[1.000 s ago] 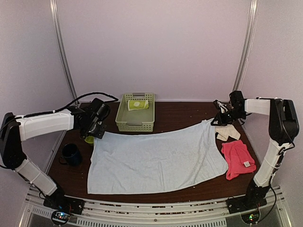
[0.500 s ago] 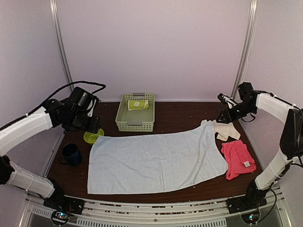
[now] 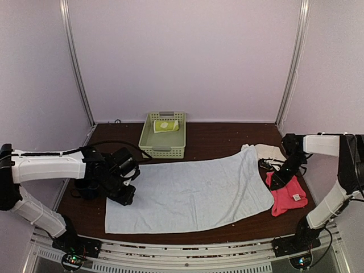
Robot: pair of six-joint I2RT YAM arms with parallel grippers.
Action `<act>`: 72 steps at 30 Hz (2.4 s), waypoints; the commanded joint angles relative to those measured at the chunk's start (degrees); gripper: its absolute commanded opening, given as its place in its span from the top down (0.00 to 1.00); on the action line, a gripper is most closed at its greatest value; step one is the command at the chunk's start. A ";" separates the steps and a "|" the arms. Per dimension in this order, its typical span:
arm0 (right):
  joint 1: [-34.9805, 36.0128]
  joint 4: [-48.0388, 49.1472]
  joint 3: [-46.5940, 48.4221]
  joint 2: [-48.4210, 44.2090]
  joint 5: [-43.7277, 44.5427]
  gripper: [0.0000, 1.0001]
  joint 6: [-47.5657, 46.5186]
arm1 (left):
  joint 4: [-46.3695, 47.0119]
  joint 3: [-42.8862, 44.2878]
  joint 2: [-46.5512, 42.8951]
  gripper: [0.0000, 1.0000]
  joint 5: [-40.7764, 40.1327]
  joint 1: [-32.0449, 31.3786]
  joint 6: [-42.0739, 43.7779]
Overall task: Roll the towels
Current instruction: Flatten out the towel at the center of the board, then smooth out the towel at the center of the board.
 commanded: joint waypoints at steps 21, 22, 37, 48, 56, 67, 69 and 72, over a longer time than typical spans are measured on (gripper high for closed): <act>9.64 -0.48 -3.34 -5.22 0.11 0.78 -8.49 | 4.93 -9.35 5.26 0.79 1.37 0.16 -6.16; 10.55 0.46 -4.21 -4.71 0.90 0.78 -9.50 | 4.92 -9.96 4.92 0.79 1.62 0.16 -6.45; 22.69 -8.80 -14.64 -12.48 16.99 0.80 -17.65 | -0.87 -16.85 3.18 0.77 4.81 -2.28 -12.15; 23.78 -19.26 -10.15 -19.66 19.77 0.79 -23.34 | -13.33 -13.91 -3.86 0.77 5.35 -6.00 -17.67; 23.17 -11.98 -4.75 -16.75 15.18 0.77 -20.86 | -19.24 4.35 3.08 0.61 -5.32 -5.74 -11.85; 23.56 3.53 -9.99 -7.43 15.59 0.78 -18.66 | -5.08 7.83 11.29 0.51 -8.56 4.32 -0.79; 23.76 4.39 -12.53 -6.58 18.29 0.79 -20.09 | -4.43 7.93 12.25 0.51 -9.17 4.53 -0.16; 24.26 3.73 -16.32 -7.20 22.54 0.80 -23.63 | -4.27 7.74 12.62 0.50 -11.00 5.53 0.20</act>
